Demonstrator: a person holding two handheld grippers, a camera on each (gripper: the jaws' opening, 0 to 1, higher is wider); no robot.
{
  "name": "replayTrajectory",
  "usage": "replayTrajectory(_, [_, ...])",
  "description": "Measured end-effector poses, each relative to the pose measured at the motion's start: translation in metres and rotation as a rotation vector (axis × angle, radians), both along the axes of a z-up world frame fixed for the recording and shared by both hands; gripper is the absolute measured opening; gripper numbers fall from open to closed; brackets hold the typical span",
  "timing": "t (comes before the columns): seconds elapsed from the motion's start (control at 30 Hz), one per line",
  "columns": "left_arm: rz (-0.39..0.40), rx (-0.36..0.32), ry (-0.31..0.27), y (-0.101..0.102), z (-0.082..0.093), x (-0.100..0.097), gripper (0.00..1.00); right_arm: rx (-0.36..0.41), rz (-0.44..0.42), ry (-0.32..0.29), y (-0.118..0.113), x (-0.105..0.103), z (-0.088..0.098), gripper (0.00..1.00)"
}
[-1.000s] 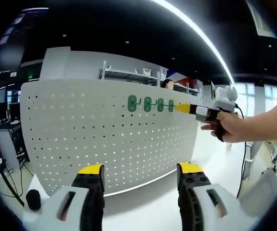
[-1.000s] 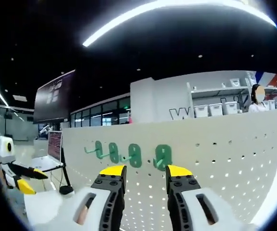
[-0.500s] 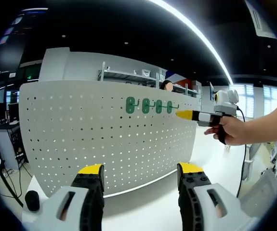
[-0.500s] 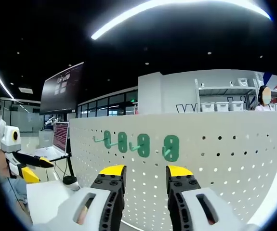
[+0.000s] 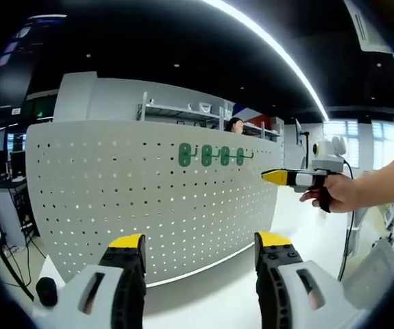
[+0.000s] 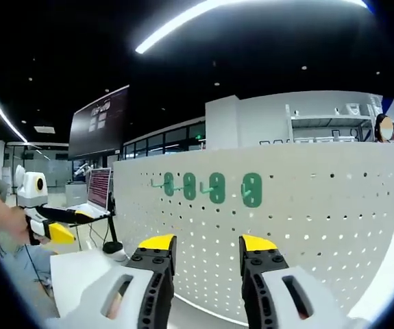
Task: Insert the hook assembly into the mounting plate slot until the hook locks in place.
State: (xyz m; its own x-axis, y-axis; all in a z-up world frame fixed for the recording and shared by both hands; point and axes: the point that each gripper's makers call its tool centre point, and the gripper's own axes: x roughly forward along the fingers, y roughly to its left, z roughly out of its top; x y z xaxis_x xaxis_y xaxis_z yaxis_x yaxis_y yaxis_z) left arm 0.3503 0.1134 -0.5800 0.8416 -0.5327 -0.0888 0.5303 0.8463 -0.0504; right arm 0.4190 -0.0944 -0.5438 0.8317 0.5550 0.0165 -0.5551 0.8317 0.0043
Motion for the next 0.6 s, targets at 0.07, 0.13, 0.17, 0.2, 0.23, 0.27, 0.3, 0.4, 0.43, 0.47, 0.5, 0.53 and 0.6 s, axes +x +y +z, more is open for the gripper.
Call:
replayTrajectory(0.07, [-0.005,0.008,-0.005,0.000,0.000,0.000,0.67,0.002,0.002,0.002,-0.001,-0.004,0.001,0.37])
replayTrajectory(0.13, [-0.007,0.000,-0.005,0.000,0.001,0.000,0.67,-0.006,0.003,0.001,-0.003,-0.008,-0.001,0.38])
replayTrajectory(0.17, [-0.009,0.003,-0.007,-0.001,0.001,0.000,0.67,-0.008,0.006,0.005,-0.003,-0.010,-0.002,0.38])
replayTrajectory(0.2, [-0.012,0.005,-0.008,-0.001,0.001,0.000,0.67,-0.009,0.006,0.006,-0.004,-0.011,-0.003,0.38])
replayTrajectory(0.23, [-0.014,0.008,-0.009,-0.001,0.001,0.000,0.67,-0.008,0.005,0.009,-0.004,-0.014,-0.004,0.38])
replayTrajectory(0.27, [-0.016,0.008,-0.011,-0.001,0.001,0.000,0.68,-0.004,0.005,0.009,-0.005,-0.016,-0.004,0.39])
replayTrajectory(0.3, [-0.017,0.009,-0.012,-0.002,0.002,0.000,0.68,-0.001,0.006,0.011,-0.005,-0.018,-0.005,0.39])
replayTrajectory(0.4, [-0.021,0.009,-0.016,-0.002,0.002,-0.001,0.68,-0.009,0.002,0.014,-0.007,-0.024,-0.009,0.40])
replayTrajectory(0.43, [-0.021,0.010,-0.018,-0.003,0.003,-0.001,0.68,-0.008,0.002,0.016,-0.007,-0.024,-0.010,0.40])
replayTrajectory(0.47, [-0.024,0.011,-0.017,-0.003,0.003,-0.001,0.69,-0.004,0.002,0.021,-0.009,-0.026,-0.011,0.40])
replayTrajectory(0.5, [-0.025,0.010,-0.019,-0.004,0.003,-0.002,0.69,-0.003,-0.001,0.020,-0.010,-0.028,-0.013,0.41])
replayTrajectory(0.53, [-0.027,0.011,-0.021,-0.004,0.003,-0.002,0.69,0.012,-0.001,0.024,-0.011,-0.031,-0.014,0.41])
replayTrajectory(0.6, [-0.029,0.011,-0.019,-0.004,0.003,-0.003,0.69,0.011,-0.007,0.027,-0.013,-0.034,-0.017,0.42])
